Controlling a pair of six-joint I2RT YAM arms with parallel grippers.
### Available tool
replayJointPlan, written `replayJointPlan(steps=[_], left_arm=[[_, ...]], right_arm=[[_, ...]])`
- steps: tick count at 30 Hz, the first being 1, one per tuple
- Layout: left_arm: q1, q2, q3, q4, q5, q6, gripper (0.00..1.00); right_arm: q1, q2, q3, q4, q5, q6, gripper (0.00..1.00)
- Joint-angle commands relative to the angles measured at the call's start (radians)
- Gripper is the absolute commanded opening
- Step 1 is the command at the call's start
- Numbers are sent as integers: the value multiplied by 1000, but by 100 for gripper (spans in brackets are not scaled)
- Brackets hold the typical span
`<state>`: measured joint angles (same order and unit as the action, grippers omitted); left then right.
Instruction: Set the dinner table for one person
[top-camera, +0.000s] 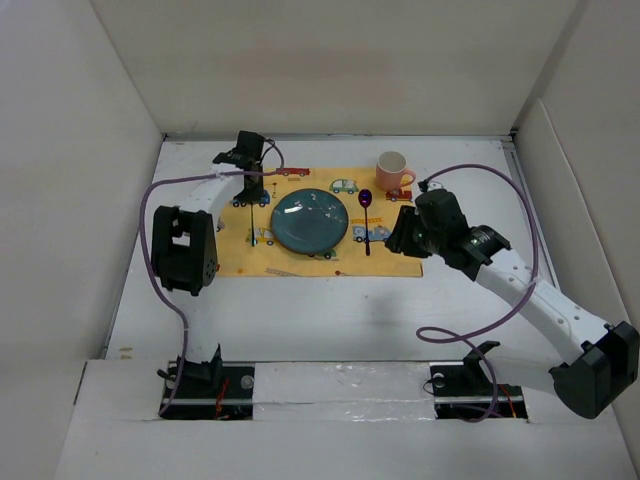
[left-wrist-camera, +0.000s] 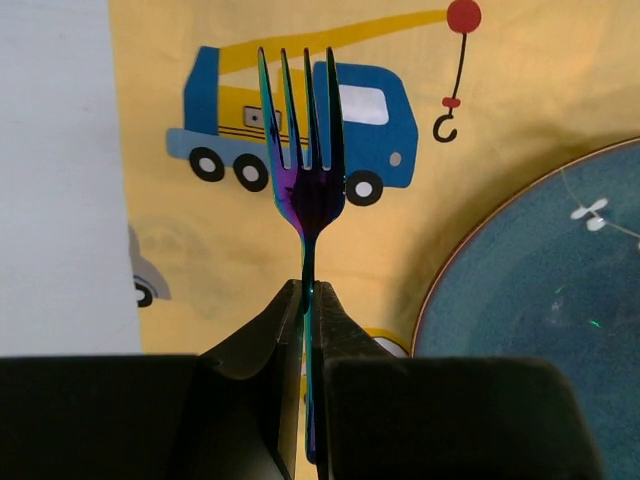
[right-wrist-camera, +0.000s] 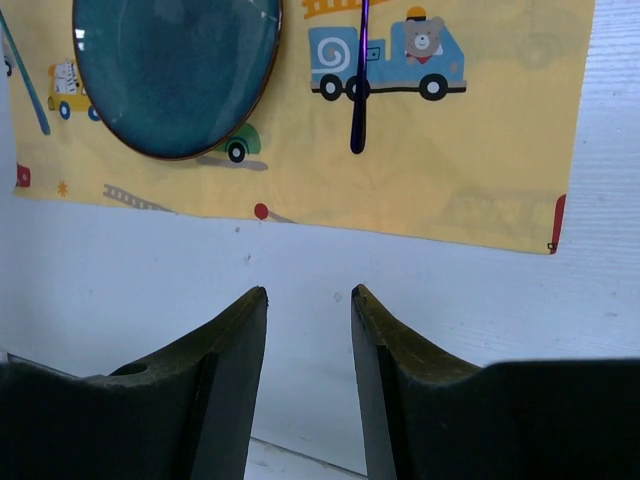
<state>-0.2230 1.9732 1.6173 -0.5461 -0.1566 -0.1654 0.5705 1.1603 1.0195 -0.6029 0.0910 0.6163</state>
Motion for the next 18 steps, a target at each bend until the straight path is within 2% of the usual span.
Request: replayJointPlan(steps=[1, 18], left_arm=[[-27, 6, -28, 34, -1, 7, 0], [-36, 35, -94, 32, -110, 13, 0]], right_arm=[[2, -13, 14, -3, 33, 8, 45], [-8, 12, -2, 15, 15, -7, 45]])
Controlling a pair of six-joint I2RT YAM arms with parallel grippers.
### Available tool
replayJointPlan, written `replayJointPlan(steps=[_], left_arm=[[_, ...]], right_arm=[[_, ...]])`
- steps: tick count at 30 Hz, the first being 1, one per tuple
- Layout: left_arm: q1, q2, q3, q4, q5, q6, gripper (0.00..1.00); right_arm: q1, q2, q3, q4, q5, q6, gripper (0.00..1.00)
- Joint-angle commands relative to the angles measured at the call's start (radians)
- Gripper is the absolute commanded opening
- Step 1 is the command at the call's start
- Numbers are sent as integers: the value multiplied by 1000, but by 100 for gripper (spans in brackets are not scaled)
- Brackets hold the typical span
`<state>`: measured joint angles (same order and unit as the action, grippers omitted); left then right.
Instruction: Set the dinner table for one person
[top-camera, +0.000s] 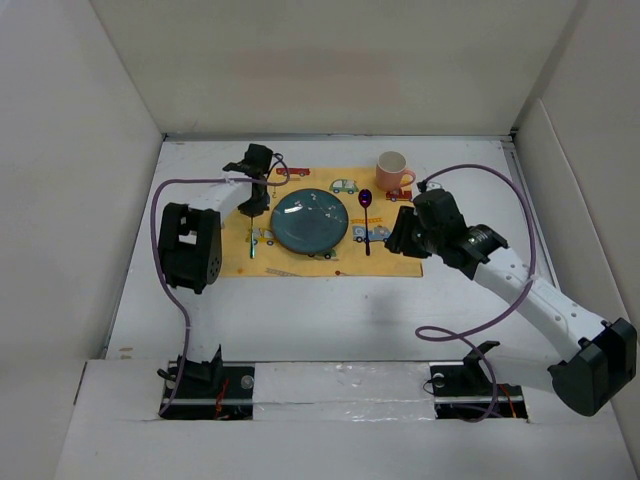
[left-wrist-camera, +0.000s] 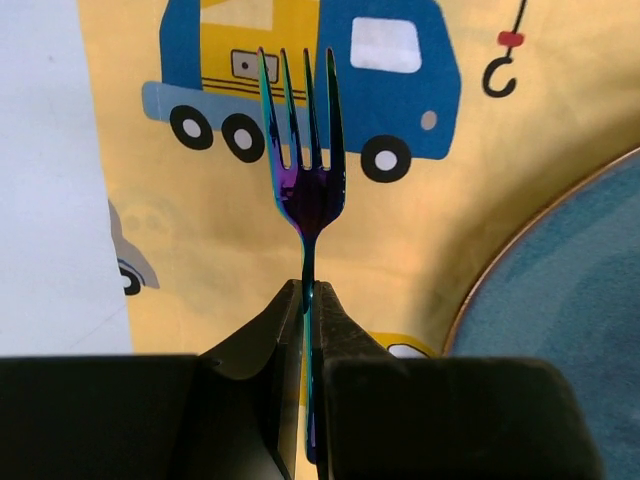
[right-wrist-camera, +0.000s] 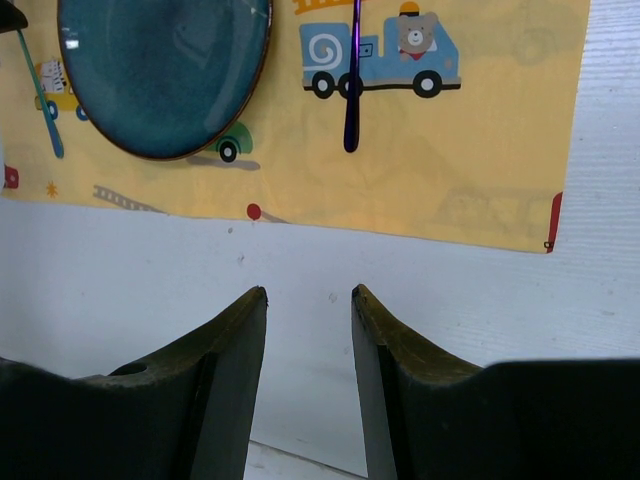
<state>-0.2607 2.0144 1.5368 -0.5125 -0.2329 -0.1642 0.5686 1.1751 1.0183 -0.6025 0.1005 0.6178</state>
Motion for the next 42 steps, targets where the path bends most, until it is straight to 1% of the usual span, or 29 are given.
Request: replayJointPlan(steps=[1, 7, 8, 10, 11, 16, 20, 21, 22, 23, 24, 25, 27, 28, 29, 30, 31, 32, 33, 34, 35, 36, 37, 39, 40, 41, 42], left_arm=[[1, -2, -24, 3, -36, 12, 0], [1, 23, -4, 5, -46, 8, 0], [1, 23, -1, 2, -46, 2, 2], [1, 17, 2, 0, -55, -4, 8], [1, 9, 0, 0, -52, -8, 13], [1, -64, -17, 22, -45, -29, 20], [1, -120, 0, -7, -17, -61, 32], [1, -134, 11, -23, 4, -70, 34], [1, -178, 34, -47, 21, -92, 34], [1, -207, 43, -49, 39, -100, 35], [1, -244, 48, -49, 68, -109, 35], [1, -320, 58, -46, 84, -126, 38], [1, -400, 66, -38, 118, -141, 41], [1, -489, 65, -18, 128, -156, 48], [1, -531, 63, -12, 139, -170, 53], [1, -625, 59, 0, 142, -179, 57], [1, -673, 56, 24, 145, -190, 63], [1, -716, 52, 35, 144, -211, 67], [1, -765, 46, 49, 130, -222, 71], [1, -852, 36, 57, 109, -239, 78], [1, -893, 26, 57, 87, -273, 81], [1, -1004, -24, 60, 55, -297, 99], [1, -1005, -24, 60, 55, -298, 99], [1, -1087, -88, 36, 40, -322, 99], [1, -1108, -108, 31, 40, -327, 99], [1, -1123, -134, 25, 43, -330, 99], [1, -1138, -182, 14, 44, -336, 99]], right_arm=[[-6, -3, -1, 17, 5, -9, 45], [-6, 1, 0, 15, 2, -23, 45], [-6, 8, 2, 14, 2, -23, 45], [-6, 9, 2, 13, -2, -23, 45], [-6, 9, 5, 13, -4, -21, 46], [-6, 20, 5, 23, -16, -24, 45], [-6, 28, 19, 26, -18, -26, 45], [-6, 29, 35, 21, -10, -29, 34], [-6, 29, 49, 4, -4, -36, 25], [-6, 26, 66, -6, 7, -39, 14], [-6, 23, 87, -20, 22, -46, 0], [-6, 9, 142, -48, 27, -56, 0], [-6, -14, 199, -62, 51, -64, 0], [-6, -47, 253, -54, 54, -70, 0], [-6, -66, 281, -52, 62, -73, 0], [-18, -83, 310, -51, 82, -73, 3], [-29, -103, 339, -42, 91, -70, 8], [-29, -138, 406, -43, 103, -72, 13], [-45, -155, 446, -48, 135, -70, 23], [-61, -169, 480, -54, 154, -79, 28], [-61, -204, 538, -56, 177, -85, 33], [-88, -238, 567, -42, 238, -102, 43], [-88, -238, 568, -42, 238, -102, 43], [-104, -282, 560, -26, 280, -116, 49], [-117, -295, 539, -1, 291, -125, 50], [-118, -301, 496, 6, 298, -125, 53], [-134, -302, 484, 3, 288, -125, 54]])
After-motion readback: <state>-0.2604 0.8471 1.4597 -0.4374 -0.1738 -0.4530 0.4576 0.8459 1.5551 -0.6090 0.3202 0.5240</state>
